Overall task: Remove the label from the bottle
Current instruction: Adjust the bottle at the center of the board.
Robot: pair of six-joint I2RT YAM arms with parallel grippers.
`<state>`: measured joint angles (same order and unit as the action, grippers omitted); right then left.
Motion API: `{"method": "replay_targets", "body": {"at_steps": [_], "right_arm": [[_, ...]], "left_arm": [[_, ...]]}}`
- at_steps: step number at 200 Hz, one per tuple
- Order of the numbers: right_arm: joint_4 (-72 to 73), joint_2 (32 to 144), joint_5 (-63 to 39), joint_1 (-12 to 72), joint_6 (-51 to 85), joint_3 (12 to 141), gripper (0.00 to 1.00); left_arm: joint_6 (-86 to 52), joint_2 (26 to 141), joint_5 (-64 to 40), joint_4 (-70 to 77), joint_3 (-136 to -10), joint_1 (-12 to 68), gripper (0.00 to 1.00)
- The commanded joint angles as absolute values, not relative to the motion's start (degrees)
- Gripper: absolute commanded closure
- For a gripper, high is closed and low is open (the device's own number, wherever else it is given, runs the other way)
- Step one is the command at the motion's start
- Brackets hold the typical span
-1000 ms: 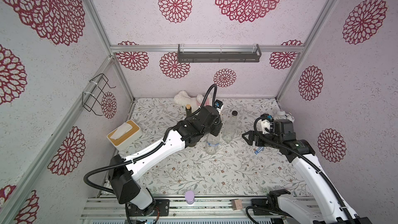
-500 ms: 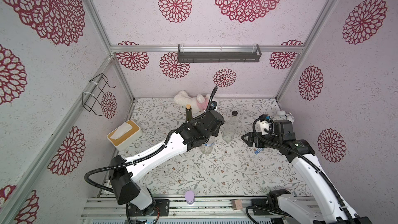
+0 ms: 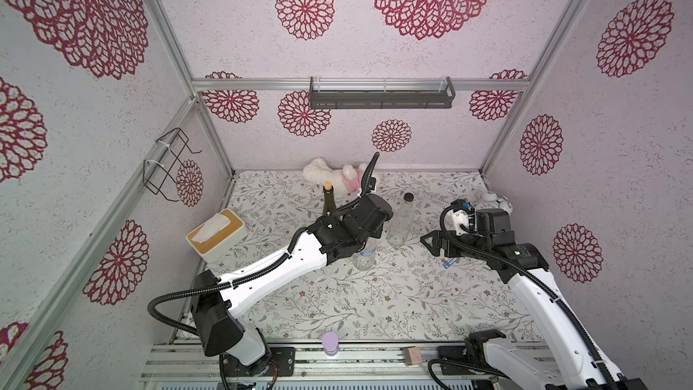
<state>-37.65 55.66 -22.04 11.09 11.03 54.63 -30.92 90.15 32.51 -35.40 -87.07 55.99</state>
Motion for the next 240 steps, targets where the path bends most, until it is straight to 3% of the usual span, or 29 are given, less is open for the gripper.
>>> {"method": "replay_targets", "body": {"at_steps": [1,86,126,173,240], "right_arm": [[-38.4,54.4,-21.1,11.3,9.9,56.1,0.05],[-39.9,52.8,-20.8,11.3,10.4,55.9,0.05],[-40.8,52.4,-23.6,11.3,10.4,56.7,0.04],[-40.3,51.5,-25.9,11.2,12.2,55.8,0.03],[-37.9,48.7,-24.6,11.3,14.8,51.1,0.05]], "left_arm": [[-33.4,90.6,34.9,-31.6,-89.4,56.9,0.74],[-33.8,90.0,32.9,-31.5,-88.5,57.6,0.19],[-27.4,86.5,24.4,-32.0,-87.5,57.5,0.02],[-17.8,79.2,10.2,-32.9,-81.9,56.1,0.02],[-9.7,74.1,-4.7,-31.4,-76.0,47.2,0.01]]}}
